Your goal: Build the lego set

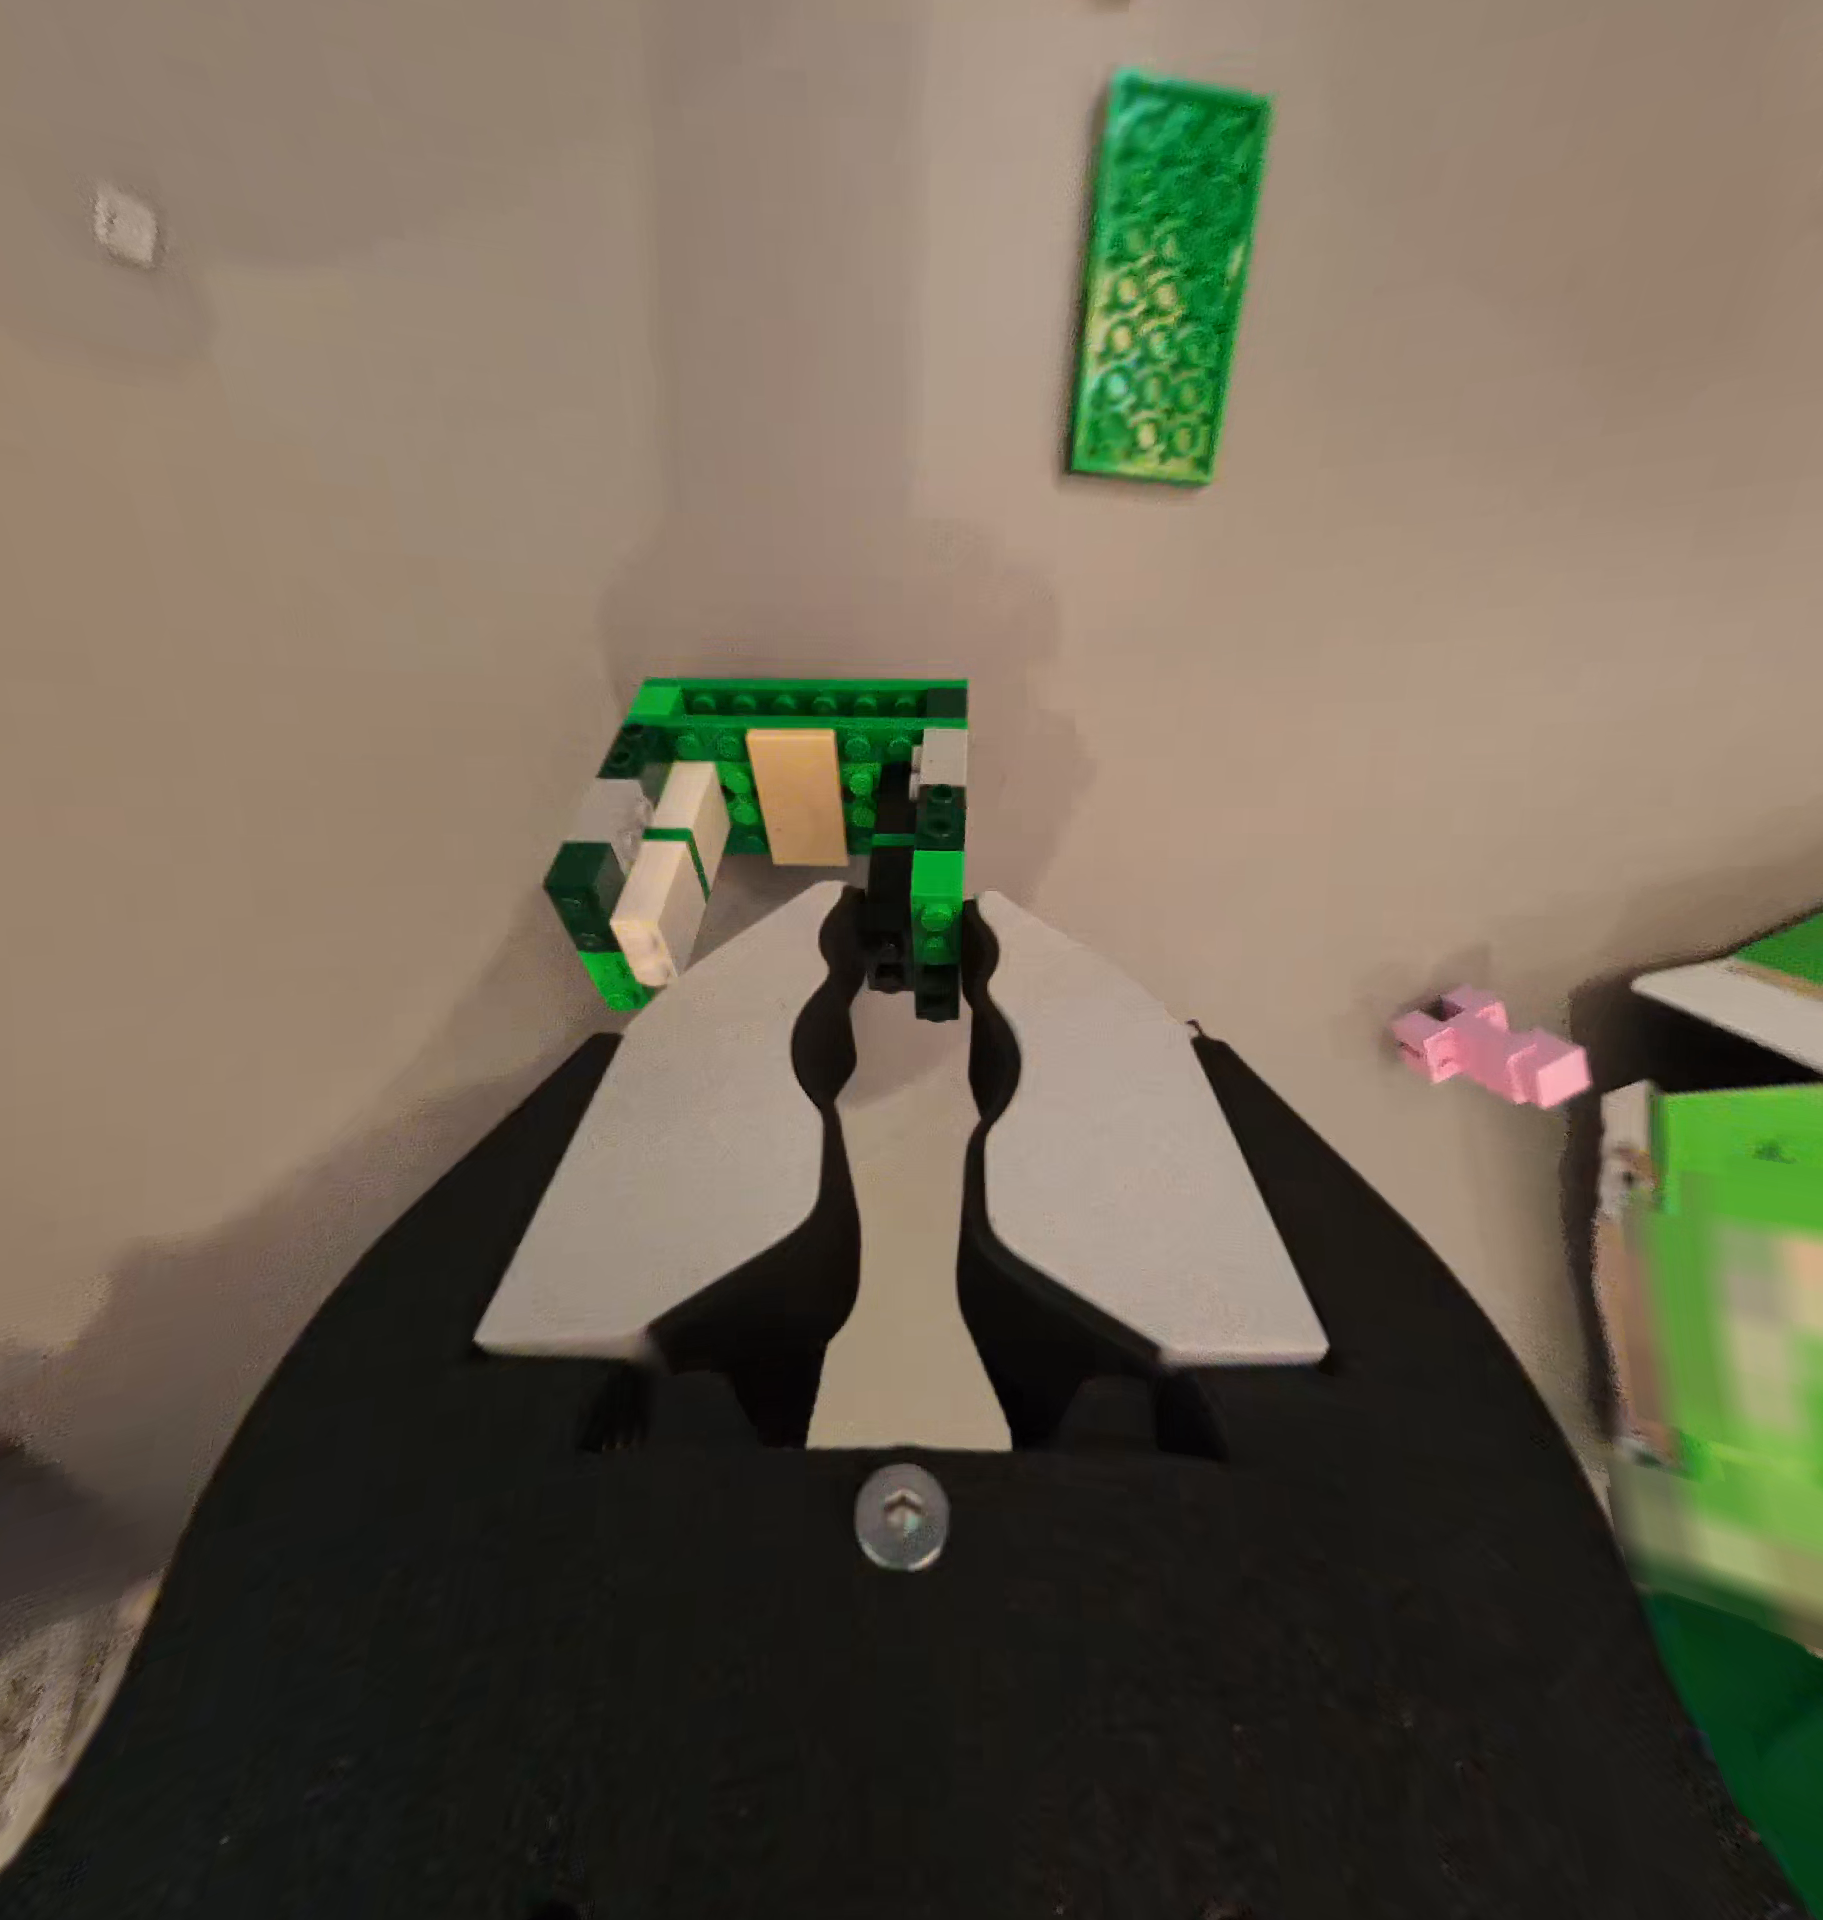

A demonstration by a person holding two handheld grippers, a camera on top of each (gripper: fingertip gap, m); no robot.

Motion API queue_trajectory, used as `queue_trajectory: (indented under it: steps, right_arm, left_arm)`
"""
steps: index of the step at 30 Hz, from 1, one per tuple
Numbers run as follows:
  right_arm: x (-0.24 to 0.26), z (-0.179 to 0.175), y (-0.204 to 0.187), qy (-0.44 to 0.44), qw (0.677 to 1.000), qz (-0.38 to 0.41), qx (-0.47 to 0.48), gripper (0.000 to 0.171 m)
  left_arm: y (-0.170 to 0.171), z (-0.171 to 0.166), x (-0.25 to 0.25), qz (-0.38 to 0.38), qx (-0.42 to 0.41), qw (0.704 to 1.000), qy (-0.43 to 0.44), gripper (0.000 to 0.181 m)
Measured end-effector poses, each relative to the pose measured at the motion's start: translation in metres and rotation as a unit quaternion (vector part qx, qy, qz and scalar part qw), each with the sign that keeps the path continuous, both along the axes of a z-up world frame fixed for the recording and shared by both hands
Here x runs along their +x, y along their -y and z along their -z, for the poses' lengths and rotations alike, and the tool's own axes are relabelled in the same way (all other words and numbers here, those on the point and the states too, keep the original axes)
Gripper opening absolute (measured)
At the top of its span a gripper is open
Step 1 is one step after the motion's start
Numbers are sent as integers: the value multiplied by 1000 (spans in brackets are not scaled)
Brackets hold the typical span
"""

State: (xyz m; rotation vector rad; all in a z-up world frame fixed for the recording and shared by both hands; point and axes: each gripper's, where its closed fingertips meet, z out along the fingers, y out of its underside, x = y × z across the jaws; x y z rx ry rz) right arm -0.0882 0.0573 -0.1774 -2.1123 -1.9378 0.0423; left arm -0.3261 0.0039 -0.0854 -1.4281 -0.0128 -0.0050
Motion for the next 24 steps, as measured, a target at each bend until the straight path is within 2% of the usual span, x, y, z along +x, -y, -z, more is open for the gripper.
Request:
queue_trajectory:
  steps: [4,7,8,10,12,15,17,20,24]
  right_arm:
    - [-14,3,-4,114,992,-51,-22,17]
    - [-28,8,-7,147,987,-66,-30,19]
    - [-31,8,-10,148,986,-67,-25,27]
    - [-38,5,-14,130,988,-80,-18,35]
    - [-44,-6,-16,74,994,-75,-39,37]
    - [-49,-26,-42,-42,998,-21,-47,36]
    - [-49,-26,-63,-84,995,15,-45,36]
    - [-59,-6,-69,-80,994,25,-70,46]
    - [-69,29,-77,4,999,-23,-38,52]
  left_arm:
    - [-1,2,-5,-6,-4,1000,1,19]
    - [-2,4,-6,-8,-10,1000,-3,19]
    - [-2,5,-6,-7,-12,1000,-5,19]
    - [-3,6,-5,-7,-15,1000,-7,19]
    - [-3,6,-4,-5,-16,1000,-8,19]
    - [-3,7,-2,-5,-17,1000,-14,18]
    - [-5,9,1,-2,-20,1000,-17,18]
    - [-7,12,6,4,-27,999,-25,18]
    - [-7,13,12,6,-29,999,-45,17]
